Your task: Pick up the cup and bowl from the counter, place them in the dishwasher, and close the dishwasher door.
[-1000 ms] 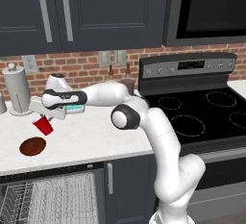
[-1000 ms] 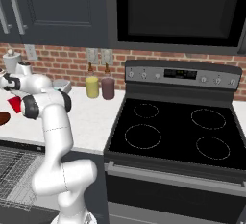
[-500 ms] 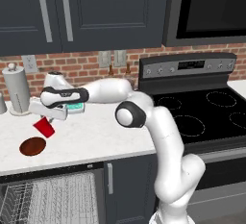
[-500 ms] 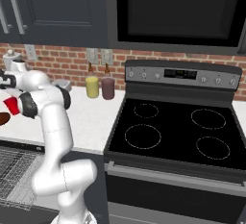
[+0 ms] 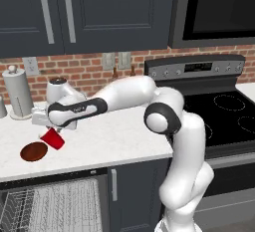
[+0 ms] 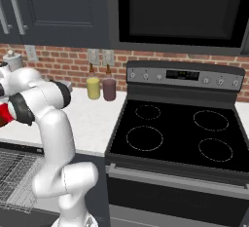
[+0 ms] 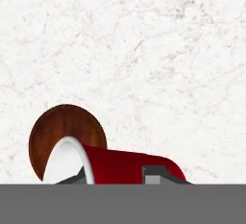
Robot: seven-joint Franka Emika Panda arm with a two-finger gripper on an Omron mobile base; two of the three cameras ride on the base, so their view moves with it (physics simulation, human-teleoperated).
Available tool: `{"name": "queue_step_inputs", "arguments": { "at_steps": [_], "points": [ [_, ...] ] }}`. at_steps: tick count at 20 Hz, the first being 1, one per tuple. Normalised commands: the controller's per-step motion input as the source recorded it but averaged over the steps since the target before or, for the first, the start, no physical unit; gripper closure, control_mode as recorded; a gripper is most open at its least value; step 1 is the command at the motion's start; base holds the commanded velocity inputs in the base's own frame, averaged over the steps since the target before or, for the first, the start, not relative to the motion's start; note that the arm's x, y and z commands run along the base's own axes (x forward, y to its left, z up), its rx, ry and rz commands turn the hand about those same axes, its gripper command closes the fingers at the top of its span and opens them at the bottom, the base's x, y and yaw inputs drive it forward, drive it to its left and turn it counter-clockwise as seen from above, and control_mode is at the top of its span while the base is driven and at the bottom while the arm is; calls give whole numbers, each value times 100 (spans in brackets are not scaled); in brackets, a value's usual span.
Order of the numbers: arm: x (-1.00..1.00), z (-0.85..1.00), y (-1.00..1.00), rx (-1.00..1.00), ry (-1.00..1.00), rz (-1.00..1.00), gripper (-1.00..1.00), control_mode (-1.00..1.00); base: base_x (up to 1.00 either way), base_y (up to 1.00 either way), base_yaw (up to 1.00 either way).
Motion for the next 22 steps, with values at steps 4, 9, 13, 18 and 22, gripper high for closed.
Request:
{"name": "queue_step_inputs", "arguments": {
  "at_steps": [4, 9, 13, 18, 22],
  "points": [
    [-100, 34, -33, -1, -32, 1, 100, -100, 0, 0, 0],
    [-100, 54, -5, -1, -19, 0, 100, -100, 0, 0, 0],
    [-100, 34, 7, -4, -3, 0, 100, -100, 0, 0, 0],
    [-100, -5, 42, -13, 3, 0, 100, -100, 0, 0, 0],
    [-81, -70, 38, -13, 6, 5, 100, -100, 0, 0, 0]
  ]
}}
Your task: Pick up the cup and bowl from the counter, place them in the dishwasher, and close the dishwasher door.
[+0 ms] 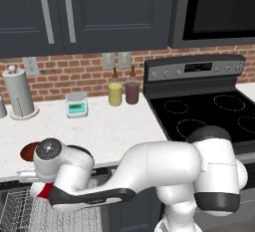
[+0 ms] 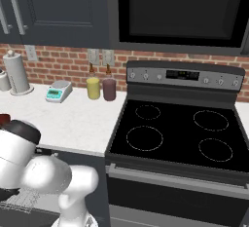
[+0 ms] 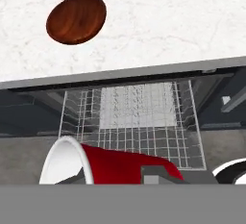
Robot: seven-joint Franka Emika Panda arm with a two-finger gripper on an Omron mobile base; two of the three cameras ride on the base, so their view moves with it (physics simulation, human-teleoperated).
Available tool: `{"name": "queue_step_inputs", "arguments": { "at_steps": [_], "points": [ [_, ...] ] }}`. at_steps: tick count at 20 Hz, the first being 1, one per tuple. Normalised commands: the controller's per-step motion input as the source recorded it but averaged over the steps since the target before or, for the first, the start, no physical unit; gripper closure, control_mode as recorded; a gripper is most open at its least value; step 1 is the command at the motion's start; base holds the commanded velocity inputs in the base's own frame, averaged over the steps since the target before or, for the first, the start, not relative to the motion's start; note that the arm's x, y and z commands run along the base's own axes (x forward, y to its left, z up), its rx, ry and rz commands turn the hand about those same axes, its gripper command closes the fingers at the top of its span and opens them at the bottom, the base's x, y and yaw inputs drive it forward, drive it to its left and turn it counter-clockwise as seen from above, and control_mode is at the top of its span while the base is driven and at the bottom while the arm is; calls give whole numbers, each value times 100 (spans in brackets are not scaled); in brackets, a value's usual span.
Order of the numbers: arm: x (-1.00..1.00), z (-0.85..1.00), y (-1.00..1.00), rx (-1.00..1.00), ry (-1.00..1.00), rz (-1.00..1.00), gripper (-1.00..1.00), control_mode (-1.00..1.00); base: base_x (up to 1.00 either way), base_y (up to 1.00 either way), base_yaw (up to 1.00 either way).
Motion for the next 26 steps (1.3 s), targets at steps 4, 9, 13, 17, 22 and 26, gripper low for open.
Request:
{"name": "queue_step_inputs", "arguments": {
  "at_steps": [4, 9, 13, 17, 22, 26],
  "points": [
    [-27, -79, 5, -9, 5, 8, 100, -100, 0, 0, 0],
    [-25, -82, 0, -6, 2, 12, 100, -100, 0, 0, 0],
    [-6, -84, -4, -3, 7, 14, 100, -100, 0, 0, 0],
    [21, -66, 17, -7, 11, 3, 100, -100, 0, 0, 0],
    [61, -57, 5, -6, 5, 0, 100, -100, 0, 0, 0],
    [29, -56, 0, -4, 0, 0, 100, -100, 0, 0, 0]
  ]
}}
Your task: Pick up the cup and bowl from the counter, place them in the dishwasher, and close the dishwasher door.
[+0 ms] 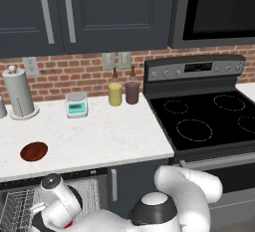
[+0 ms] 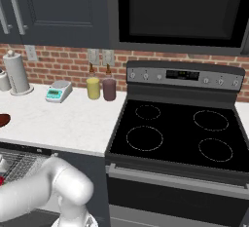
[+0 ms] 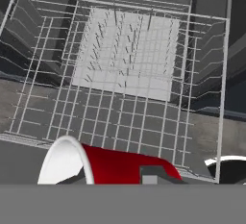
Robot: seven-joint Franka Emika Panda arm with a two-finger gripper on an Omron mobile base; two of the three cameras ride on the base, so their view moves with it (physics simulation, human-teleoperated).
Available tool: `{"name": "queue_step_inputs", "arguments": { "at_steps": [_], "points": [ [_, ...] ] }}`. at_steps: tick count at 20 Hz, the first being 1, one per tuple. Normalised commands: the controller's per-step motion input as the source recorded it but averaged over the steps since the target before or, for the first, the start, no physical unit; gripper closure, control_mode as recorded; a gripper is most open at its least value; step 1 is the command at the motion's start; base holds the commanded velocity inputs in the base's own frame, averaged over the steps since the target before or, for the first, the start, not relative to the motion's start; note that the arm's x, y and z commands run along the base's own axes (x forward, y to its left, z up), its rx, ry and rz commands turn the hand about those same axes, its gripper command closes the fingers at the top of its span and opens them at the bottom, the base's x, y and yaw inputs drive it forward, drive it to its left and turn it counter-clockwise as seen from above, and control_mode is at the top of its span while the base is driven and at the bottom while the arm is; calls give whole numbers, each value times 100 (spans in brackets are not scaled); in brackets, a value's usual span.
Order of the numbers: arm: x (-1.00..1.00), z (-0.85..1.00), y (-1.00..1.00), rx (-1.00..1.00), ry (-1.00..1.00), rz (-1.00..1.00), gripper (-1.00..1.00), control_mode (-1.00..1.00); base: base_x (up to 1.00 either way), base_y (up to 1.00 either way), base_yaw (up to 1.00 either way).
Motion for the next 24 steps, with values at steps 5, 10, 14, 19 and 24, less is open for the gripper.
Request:
{"name": "queue_step_inputs", "arguments": {
  "at_steps": [5, 10, 14, 19, 24],
  "points": [
    [6, -42, 19, -8, 0, 0, 100, -100, 0, 0, 0],
    [23, -30, 22, -3, -2, 0, 100, -100, 0, 0, 0],
    [19, -65, 18, -2, -10, 0, 100, -100, 0, 0, 0],
    [23, -67, 6, -1, -15, 0, 100, -100, 0, 0, 0],
    [11, -36, 18, 0, -4, 0, 100, -100, 0, 0, 0]
  ]
}}
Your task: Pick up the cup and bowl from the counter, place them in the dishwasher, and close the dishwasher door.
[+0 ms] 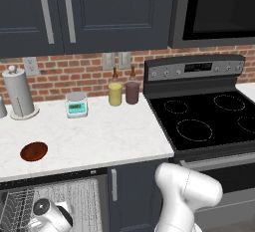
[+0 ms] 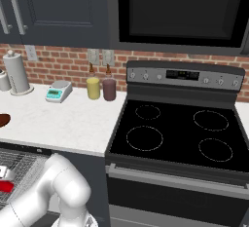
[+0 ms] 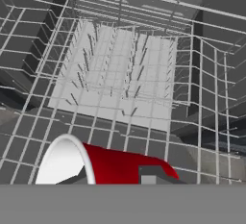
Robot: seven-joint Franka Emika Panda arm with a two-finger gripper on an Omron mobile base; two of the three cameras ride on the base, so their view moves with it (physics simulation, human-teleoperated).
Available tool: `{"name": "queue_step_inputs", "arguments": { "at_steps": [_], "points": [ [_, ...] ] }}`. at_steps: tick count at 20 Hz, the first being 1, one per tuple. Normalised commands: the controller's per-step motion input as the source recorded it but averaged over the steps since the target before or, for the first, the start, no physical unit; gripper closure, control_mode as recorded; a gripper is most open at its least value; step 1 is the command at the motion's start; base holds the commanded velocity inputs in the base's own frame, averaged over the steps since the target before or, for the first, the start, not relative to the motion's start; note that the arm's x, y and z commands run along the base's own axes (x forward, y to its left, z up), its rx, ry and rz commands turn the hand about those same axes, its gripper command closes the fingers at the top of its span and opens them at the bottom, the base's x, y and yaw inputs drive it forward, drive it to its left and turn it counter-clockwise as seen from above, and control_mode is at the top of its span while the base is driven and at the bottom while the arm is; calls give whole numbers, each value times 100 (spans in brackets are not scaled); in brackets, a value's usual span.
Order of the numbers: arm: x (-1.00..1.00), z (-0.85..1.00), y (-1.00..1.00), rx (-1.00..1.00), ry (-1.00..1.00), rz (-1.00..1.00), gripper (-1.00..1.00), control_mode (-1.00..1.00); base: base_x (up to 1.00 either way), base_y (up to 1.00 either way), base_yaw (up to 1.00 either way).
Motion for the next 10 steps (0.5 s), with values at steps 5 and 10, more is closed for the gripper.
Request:
{"name": "queue_step_inputs", "arguments": {
  "at_steps": [5, 10],
  "points": [
    [9, -17, 14, 0, 0, 0, -100, -100, 0, 0, 0],
    [5, 0, -4, 1, 0, 0, -100, -100, 0, 0, 0]
  ]
}}
